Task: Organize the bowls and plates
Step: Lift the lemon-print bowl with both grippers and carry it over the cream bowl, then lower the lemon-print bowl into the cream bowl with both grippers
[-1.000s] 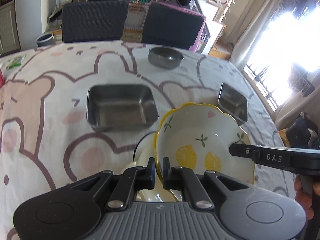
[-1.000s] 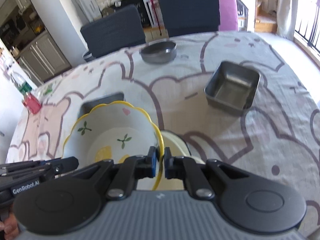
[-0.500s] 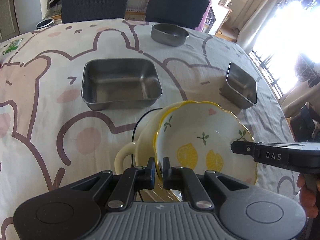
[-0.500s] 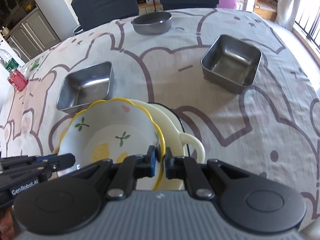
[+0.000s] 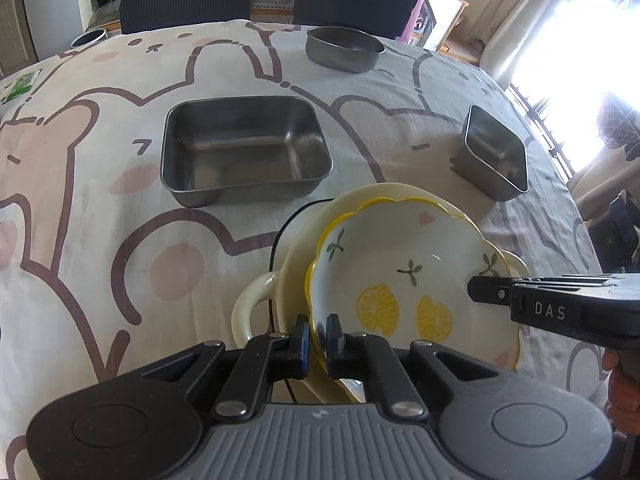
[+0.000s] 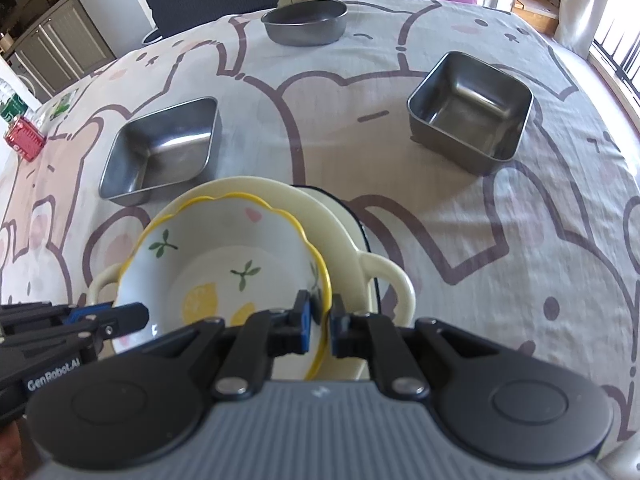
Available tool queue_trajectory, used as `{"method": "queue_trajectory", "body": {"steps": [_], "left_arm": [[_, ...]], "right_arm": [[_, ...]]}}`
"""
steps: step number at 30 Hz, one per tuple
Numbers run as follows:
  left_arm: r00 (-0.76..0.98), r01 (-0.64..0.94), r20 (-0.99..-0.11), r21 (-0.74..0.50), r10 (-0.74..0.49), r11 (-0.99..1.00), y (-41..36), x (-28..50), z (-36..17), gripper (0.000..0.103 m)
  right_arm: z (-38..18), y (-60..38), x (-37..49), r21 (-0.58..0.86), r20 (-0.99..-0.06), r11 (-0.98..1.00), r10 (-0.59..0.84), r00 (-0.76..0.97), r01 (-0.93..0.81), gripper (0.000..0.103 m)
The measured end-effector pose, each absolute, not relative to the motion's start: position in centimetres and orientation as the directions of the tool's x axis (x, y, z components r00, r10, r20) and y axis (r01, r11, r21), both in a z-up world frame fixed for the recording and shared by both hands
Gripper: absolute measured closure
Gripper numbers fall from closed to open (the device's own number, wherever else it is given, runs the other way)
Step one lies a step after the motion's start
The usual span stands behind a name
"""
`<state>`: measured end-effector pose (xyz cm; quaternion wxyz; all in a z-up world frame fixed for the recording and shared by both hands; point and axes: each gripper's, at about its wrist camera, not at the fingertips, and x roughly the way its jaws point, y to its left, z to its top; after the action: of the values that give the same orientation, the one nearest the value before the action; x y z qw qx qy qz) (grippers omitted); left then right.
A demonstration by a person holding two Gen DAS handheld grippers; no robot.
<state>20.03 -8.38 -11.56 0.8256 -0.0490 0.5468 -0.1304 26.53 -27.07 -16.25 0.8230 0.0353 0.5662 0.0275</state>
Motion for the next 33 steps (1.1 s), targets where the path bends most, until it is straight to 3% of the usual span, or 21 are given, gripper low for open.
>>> {"method": "queue_trajectory", "body": {"steps": [22,33], "left_arm": [[0.328,0.192,-0.908,-0.206,-0.260,0.960,-9.1,20.7,-12.2,0.093],[0.318,0.201,-0.909,-0.212,-0.269,0.956,-8.8,20.6,-11.8,0.094]], "right_arm": [[-17.0,-26.9,27.1,0.046,-0.941,0.998,0.054,0.335,-0.032,0.091],[-17.7,-28.0,27.6,0.107,-0.948,0.994,0.107,0.299,-0.016,0.091]]}}
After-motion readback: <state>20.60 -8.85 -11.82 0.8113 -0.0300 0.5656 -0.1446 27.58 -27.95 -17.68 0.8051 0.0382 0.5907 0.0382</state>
